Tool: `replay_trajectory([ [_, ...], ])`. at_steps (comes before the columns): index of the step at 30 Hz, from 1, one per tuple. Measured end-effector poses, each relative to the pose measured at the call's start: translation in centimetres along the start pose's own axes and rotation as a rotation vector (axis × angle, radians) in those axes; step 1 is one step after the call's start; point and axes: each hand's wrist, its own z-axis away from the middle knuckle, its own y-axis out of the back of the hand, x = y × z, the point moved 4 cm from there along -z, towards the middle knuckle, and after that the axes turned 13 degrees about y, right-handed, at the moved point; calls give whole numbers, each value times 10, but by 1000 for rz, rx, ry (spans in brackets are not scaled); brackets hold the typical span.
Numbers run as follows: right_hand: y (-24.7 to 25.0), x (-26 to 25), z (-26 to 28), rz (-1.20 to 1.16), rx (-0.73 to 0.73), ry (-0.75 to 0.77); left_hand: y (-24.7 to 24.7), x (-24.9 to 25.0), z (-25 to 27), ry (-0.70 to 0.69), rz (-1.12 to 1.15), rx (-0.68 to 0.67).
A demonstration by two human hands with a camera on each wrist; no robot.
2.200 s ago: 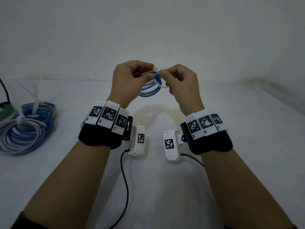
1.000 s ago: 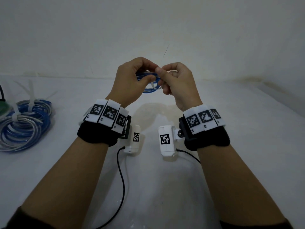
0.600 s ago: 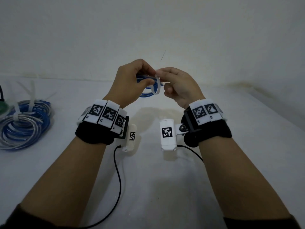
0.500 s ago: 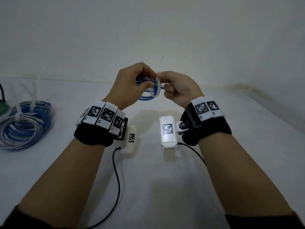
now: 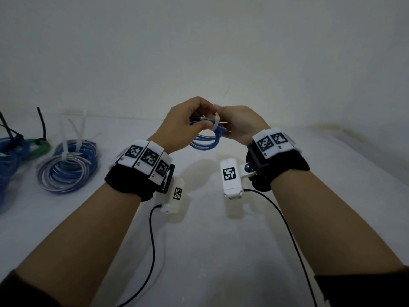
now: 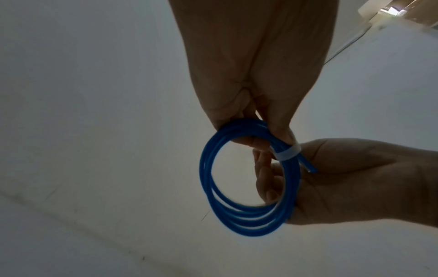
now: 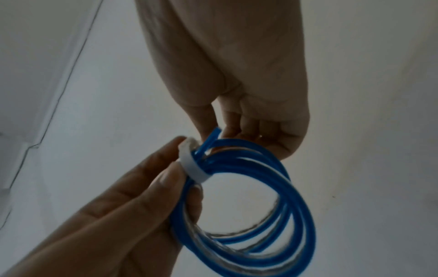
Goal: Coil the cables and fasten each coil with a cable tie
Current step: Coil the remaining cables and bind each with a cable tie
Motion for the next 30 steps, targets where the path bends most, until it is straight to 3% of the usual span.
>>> replay_trajectory([
  [3, -5, -5, 3, -63, 71, 27, -2, -1, 2, 2, -65, -25],
  [11, -9, -8, -2, 136, 208, -33, -4, -7, 5, 50, -72, -66],
  [17, -12, -8, -5, 230, 231, 13, 1, -3, 4, 52, -69, -96],
  [21, -18, -9, 0, 49, 111, -48, 10, 5, 1, 76, -42, -14],
  [24, -19, -10, 0, 51, 59, -84, 12, 7, -1, 102, -67, -26],
  [30, -22, -11, 0, 88, 132, -93, 7, 1, 0, 100, -148, 25],
])
